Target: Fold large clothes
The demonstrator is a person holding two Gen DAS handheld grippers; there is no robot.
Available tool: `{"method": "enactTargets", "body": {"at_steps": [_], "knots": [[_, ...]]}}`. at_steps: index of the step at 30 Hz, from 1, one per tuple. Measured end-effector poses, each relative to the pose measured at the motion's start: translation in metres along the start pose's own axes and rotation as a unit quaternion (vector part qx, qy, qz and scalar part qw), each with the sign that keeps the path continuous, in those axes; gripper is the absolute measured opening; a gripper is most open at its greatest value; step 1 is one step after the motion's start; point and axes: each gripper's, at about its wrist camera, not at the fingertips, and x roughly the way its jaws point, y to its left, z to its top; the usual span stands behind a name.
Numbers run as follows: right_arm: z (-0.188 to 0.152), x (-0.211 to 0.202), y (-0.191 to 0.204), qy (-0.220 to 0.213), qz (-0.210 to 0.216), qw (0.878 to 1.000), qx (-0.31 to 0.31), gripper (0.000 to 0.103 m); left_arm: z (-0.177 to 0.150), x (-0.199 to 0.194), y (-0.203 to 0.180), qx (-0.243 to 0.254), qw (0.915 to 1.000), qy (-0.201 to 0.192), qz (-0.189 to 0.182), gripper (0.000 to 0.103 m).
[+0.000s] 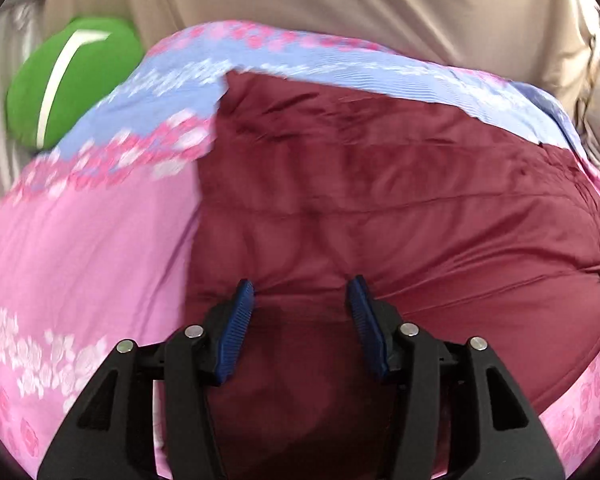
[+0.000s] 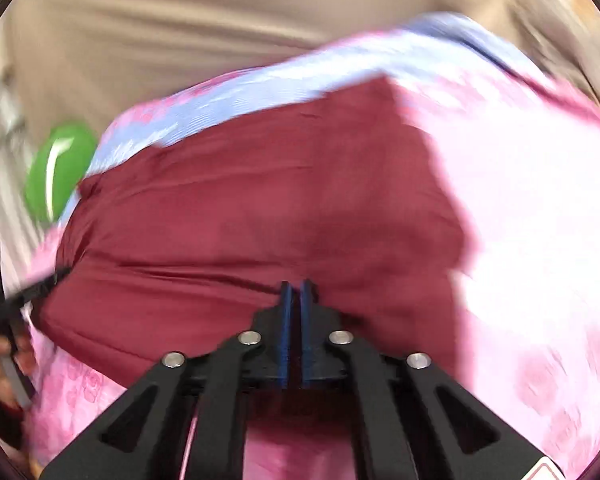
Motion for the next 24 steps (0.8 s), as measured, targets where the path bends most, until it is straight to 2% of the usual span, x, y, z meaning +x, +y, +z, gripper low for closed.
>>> {"method": "enactTargets", "body": {"at_steps": [1,4,5,6,7,9,10,12,14,16,18,21,22,24], "knots": [[-0.004,-0.007,-0.017,-0.001,-0.006,1.0,0.024,0.0,-0.003,-0.001,0.008,-0.012,0.9999,0.003,-0.001,0.05],[-0.005,-0.02,-0.03,0.0,-0.029,0.999,0.044,0.0,0.001,-0.008,0.014,-0.029,0.9994,0.009,0.015,0.049],[0.0,-0.025,-0.026,-0.005,-0.046,0.998,0.04,0.004,0.006,-0.012,0.016,-0.035,0.9992,0.008,0.014,0.047],[0.008,-0.033,-0.016,-0.019,-0.066,0.997,0.025,0.014,0.014,-0.018,0.015,-0.042,0.9991,0.004,0.006,0.047],[0.017,-0.037,-0.006,-0.029,-0.071,0.997,0.011,0.016,0.025,-0.025,0.011,-0.043,0.999,-0.006,-0.005,0.047],[0.042,-0.036,0.02,-0.041,-0.051,0.998,-0.015,0.016,0.048,-0.034,-0.004,-0.035,0.9987,-0.028,-0.025,0.048],[0.057,-0.03,0.039,-0.044,-0.027,0.998,-0.025,0.016,0.063,-0.036,-0.018,-0.025,0.9984,-0.039,-0.034,0.049],[0.085,-0.01,0.082,-0.039,0.024,0.997,-0.056,0.016,0.092,-0.029,-0.048,-0.005,0.9974,-0.051,-0.051,0.051],[0.102,0.014,0.123,-0.029,0.055,0.994,-0.088,0.016,0.109,-0.011,-0.072,0.01,0.9967,-0.042,-0.069,0.055],[0.114,0.048,0.161,-0.01,0.079,0.99,-0.115,0.017,0.124,0.019,-0.092,0.012,0.997,-0.017,-0.074,0.055],[0.122,0.088,0.188,0.019,0.073,0.987,-0.142,0.017,0.131,0.051,-0.101,0.012,0.9978,0.011,-0.064,0.055],[0.125,0.13,0.186,0.048,0.02,0.987,-0.154,0.015,0.13,0.09,-0.096,0.008,0.9992,0.035,-0.019,0.057],[0.131,0.142,0.171,0.057,0.004,0.989,-0.138,0.01,0.13,0.099,-0.085,-0.003,0.9991,0.038,-0.02,0.057],[0.14,0.145,0.136,0.062,0.003,0.993,-0.1,0.006,0.129,0.106,-0.068,-0.02,0.999,0.035,-0.019,0.058]]}}
